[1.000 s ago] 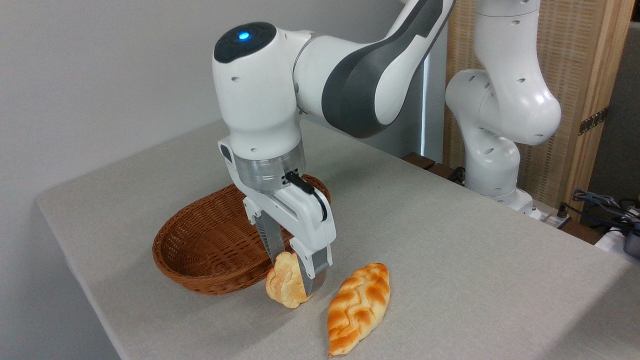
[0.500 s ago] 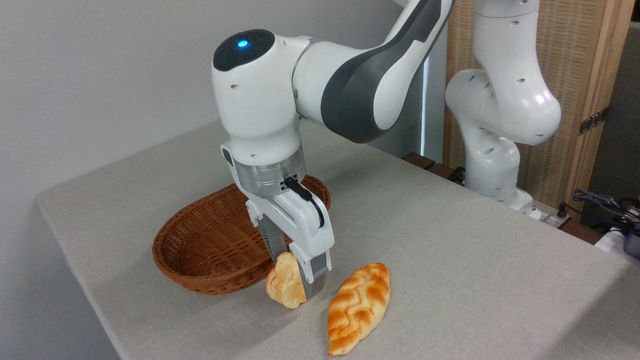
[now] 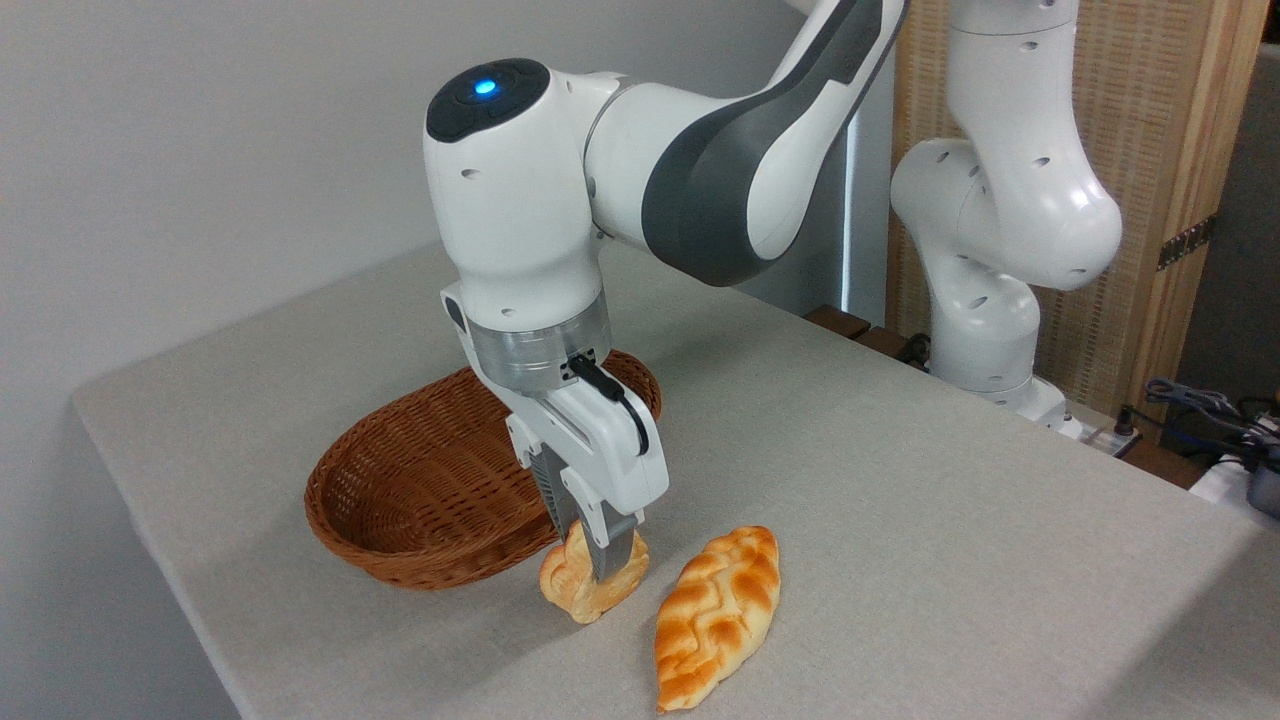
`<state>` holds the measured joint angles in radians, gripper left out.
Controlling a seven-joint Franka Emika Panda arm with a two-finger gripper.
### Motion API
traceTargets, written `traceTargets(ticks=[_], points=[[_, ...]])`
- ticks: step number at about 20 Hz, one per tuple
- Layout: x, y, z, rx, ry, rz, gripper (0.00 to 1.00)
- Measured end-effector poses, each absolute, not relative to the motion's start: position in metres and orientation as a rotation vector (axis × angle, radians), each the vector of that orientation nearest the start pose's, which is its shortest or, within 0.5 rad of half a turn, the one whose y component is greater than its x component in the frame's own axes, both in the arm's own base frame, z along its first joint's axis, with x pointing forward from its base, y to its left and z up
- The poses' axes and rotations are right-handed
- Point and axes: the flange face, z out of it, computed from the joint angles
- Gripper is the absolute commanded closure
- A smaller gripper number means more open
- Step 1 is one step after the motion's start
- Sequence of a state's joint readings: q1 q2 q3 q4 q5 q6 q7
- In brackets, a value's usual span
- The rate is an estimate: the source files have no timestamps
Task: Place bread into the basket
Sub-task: 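Close the gripper on the round bun, then lift the held bun and carry it over the wicker basket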
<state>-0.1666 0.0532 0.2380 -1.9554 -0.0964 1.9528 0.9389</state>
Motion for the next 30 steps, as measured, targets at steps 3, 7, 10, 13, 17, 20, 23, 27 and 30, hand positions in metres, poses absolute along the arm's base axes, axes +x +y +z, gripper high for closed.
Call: traceTargets(ticks=[3,7,10,13,17,20,23,27,30], points=[[0.563,0.032,0.445,-2.960,1.303,0.017,0.64],[0.563,0.032,0.445,-2.960,1.303,0.017,0.64],[0.563,0.032,0.445,-2.960,1.302,0.017,0.64],[0.563,0.033,0.447,-2.959,1.301,0.012,0.64],[0.563,0.034,0.451,-2.958,1.296,-0.002,0.64],[0.564,0.035,0.458,-2.953,1.293,-0.024,0.64],[0.566,0.036,0.468,-2.944,1.290,-0.055,0.64],[0.567,0.034,0.484,-2.967,1.279,-0.128,0.64],[0.568,0.032,0.503,-2.992,1.266,-0.217,0.64]])
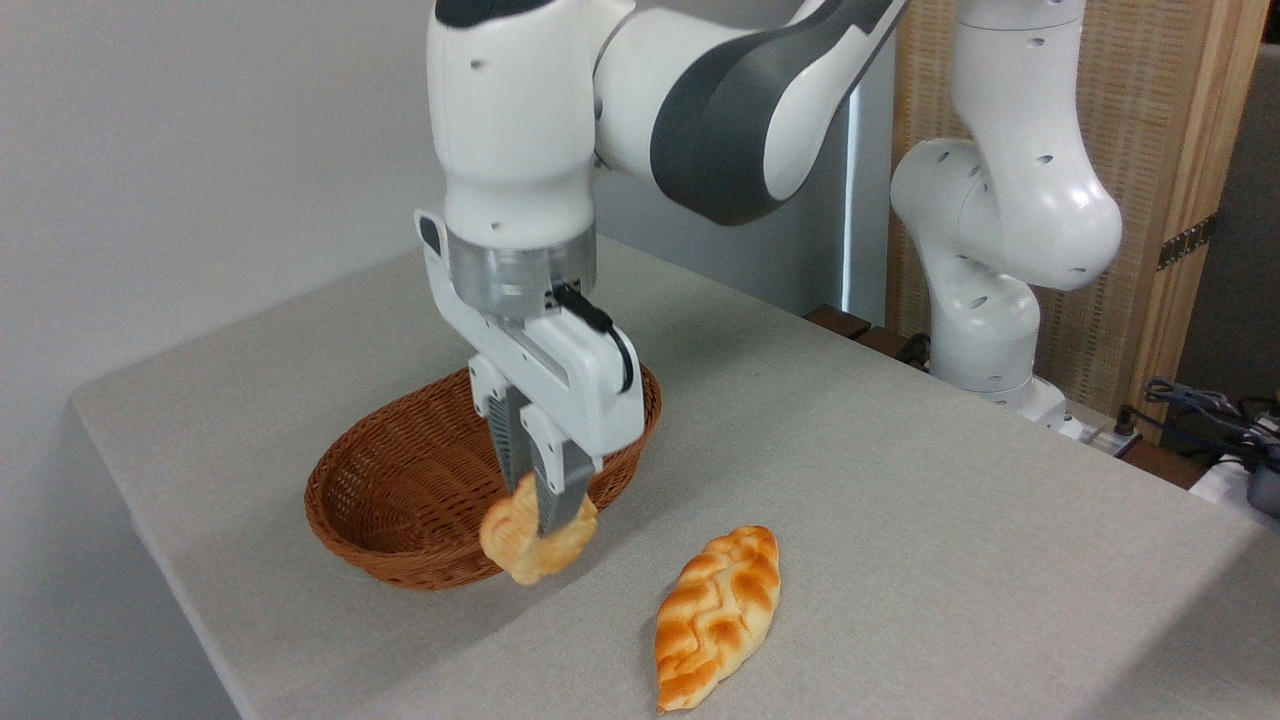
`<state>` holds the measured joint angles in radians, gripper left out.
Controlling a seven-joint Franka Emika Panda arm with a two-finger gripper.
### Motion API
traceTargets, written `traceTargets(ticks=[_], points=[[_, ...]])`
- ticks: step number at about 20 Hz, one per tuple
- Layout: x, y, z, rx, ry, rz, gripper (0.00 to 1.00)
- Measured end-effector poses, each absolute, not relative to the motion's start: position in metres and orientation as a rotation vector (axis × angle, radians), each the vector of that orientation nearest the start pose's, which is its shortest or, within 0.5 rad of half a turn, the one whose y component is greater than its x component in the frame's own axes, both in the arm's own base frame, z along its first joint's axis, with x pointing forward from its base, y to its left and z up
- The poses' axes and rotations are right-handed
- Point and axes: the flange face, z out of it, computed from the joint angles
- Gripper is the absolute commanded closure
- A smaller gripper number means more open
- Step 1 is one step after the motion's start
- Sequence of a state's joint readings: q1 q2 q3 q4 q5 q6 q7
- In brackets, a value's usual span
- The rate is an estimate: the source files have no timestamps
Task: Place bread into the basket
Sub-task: 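Lift the held bun and carry it over the wicker basket, then lower the bun into the basket and open the gripper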
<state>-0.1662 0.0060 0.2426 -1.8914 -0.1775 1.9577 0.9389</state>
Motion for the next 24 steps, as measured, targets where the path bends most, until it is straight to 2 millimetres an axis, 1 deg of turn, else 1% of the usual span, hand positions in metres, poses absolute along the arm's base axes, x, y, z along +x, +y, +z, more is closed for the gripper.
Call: traceTargets(ticks=[3,4,6,9,11,12,13,14,17,24], points=[[0.570,0.026,0.518,-2.993,1.271,-0.276,0.64],[0.570,0.024,0.520,-2.992,1.275,-0.283,0.62],[0.571,0.010,0.524,-2.995,1.283,-0.296,0.61],[0.571,-0.032,0.524,-3.000,1.305,-0.282,0.59],[0.571,-0.049,0.522,-3.001,1.317,-0.271,0.51],[0.570,-0.054,0.521,-3.002,1.321,-0.267,0.30],[0.570,-0.061,0.520,-3.005,1.322,-0.261,0.12],[0.570,-0.065,0.519,-3.005,1.326,-0.258,0.00],[0.570,-0.076,0.515,-3.001,1.345,-0.244,0.00],[0.572,-0.080,0.505,-3.005,1.352,-0.215,0.00]])
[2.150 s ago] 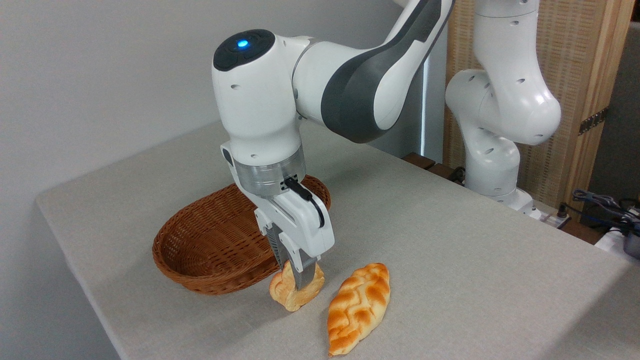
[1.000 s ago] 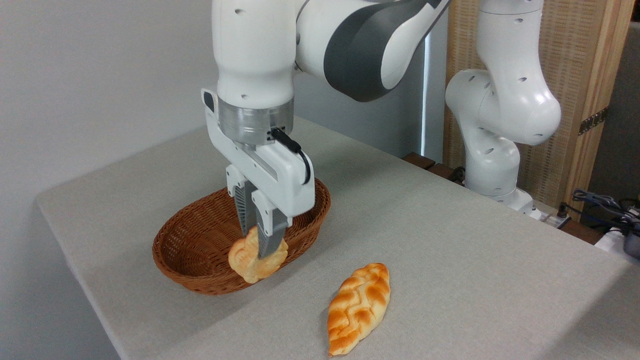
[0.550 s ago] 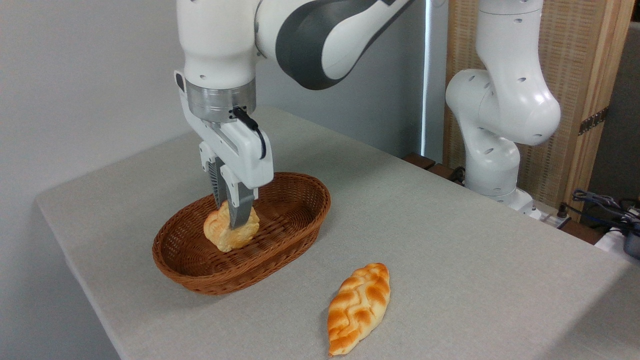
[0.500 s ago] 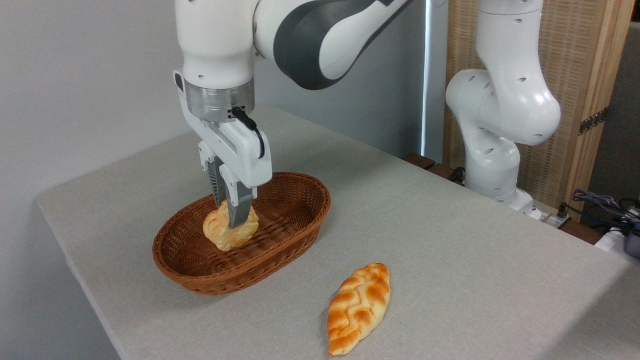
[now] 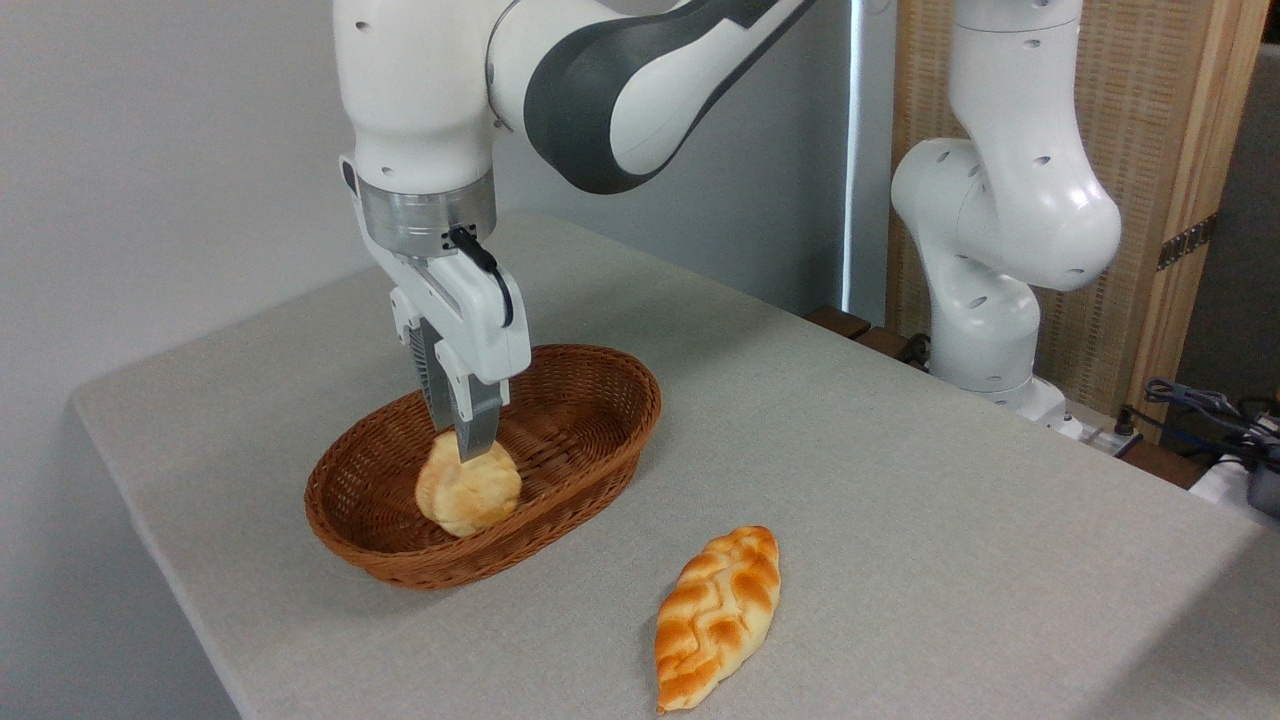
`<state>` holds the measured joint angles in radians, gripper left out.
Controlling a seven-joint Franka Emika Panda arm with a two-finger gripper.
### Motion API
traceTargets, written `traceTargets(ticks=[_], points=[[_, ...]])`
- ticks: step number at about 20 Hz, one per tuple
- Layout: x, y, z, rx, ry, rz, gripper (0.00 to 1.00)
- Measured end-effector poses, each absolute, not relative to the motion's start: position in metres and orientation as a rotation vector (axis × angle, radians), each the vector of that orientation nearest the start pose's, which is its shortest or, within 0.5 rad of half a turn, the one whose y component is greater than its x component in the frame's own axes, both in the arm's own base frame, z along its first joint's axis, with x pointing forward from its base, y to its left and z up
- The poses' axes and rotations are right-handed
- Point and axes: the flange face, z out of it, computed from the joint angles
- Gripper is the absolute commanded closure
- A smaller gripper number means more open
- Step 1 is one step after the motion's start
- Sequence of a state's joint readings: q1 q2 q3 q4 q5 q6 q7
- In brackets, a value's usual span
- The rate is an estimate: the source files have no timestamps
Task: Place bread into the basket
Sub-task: 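Lower the bun into the basket and open the gripper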
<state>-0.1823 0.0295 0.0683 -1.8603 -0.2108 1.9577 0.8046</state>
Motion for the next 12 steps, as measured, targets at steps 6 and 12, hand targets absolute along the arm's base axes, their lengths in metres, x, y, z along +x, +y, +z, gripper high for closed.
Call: traceTargets(ticks=[6,12], points=[[0.573,-0.079,0.507,-3.004,1.350,-0.223,0.00],[0.580,-0.068,0.539,-2.997,1.297,-0.322,0.00]])
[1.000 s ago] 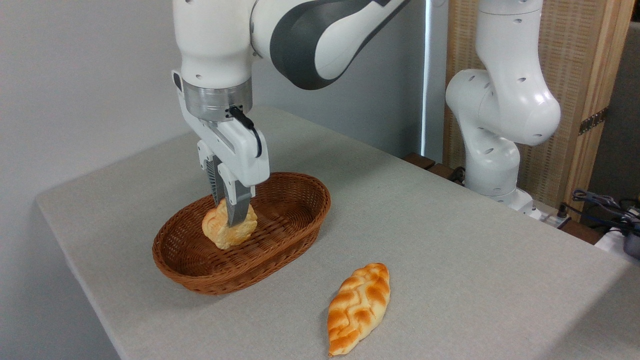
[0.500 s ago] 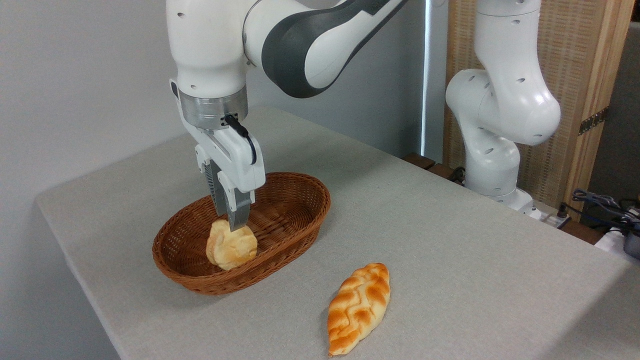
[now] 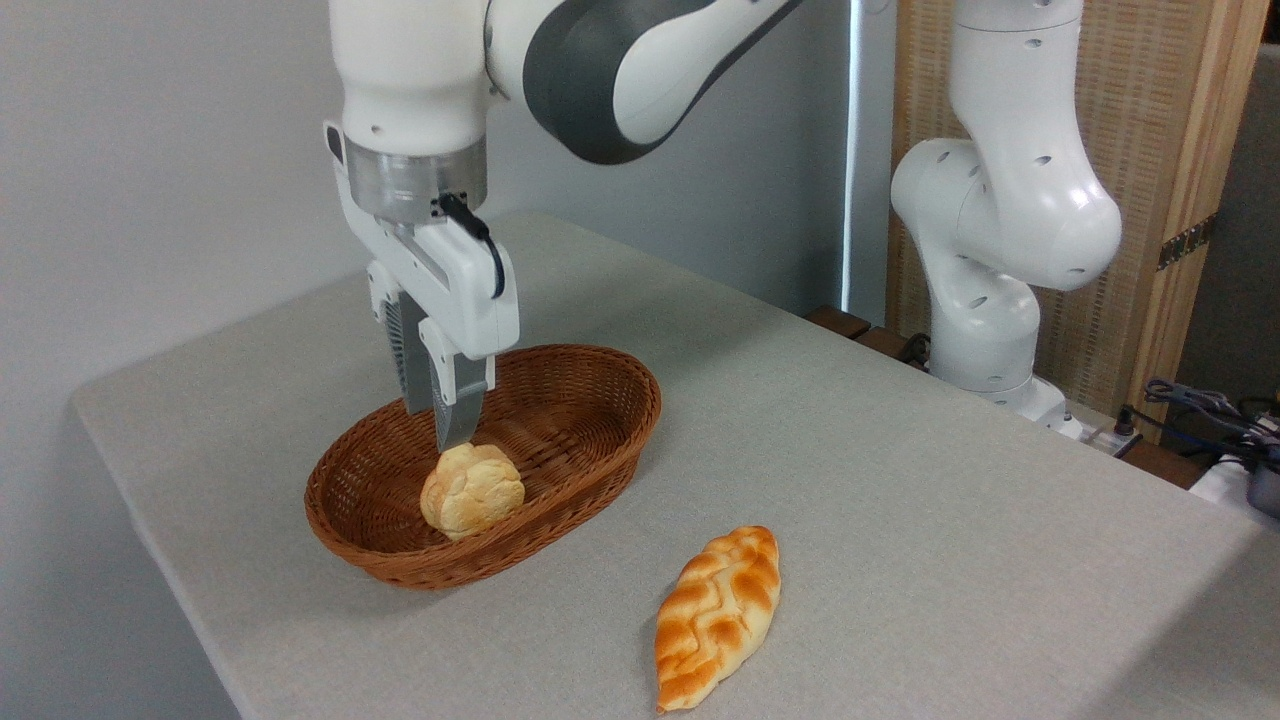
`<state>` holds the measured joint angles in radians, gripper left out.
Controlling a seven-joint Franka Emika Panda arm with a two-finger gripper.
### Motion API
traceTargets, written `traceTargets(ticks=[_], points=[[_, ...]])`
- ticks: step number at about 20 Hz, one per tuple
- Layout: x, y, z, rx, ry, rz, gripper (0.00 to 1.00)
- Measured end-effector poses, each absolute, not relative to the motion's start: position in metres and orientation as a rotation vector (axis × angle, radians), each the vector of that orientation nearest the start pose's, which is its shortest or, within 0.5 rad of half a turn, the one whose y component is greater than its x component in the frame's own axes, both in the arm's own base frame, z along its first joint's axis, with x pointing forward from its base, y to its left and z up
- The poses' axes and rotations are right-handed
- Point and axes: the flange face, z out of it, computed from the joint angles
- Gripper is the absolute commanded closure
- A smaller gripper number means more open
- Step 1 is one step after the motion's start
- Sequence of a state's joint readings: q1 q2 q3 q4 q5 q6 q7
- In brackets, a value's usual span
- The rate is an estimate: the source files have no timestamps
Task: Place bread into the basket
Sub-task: 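Lower the bun into the basket and open the gripper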
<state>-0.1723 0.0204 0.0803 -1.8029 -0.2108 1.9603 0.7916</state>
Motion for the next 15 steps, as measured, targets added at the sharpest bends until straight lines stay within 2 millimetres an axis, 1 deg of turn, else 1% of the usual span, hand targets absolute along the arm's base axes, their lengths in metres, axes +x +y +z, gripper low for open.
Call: traceTargets(ticks=[2,3,6,13,15], points=[[0.582,-0.056,0.548,-3.006,1.249,-0.352,0.00],[0.582,-0.047,0.553,-3.010,1.224,-0.365,0.00],[0.583,-0.031,0.556,-3.018,1.184,-0.375,0.00],[0.583,-0.026,0.555,-2.972,1.186,-0.341,0.00],[0.583,-0.017,0.555,-2.978,1.163,-0.341,0.00]])
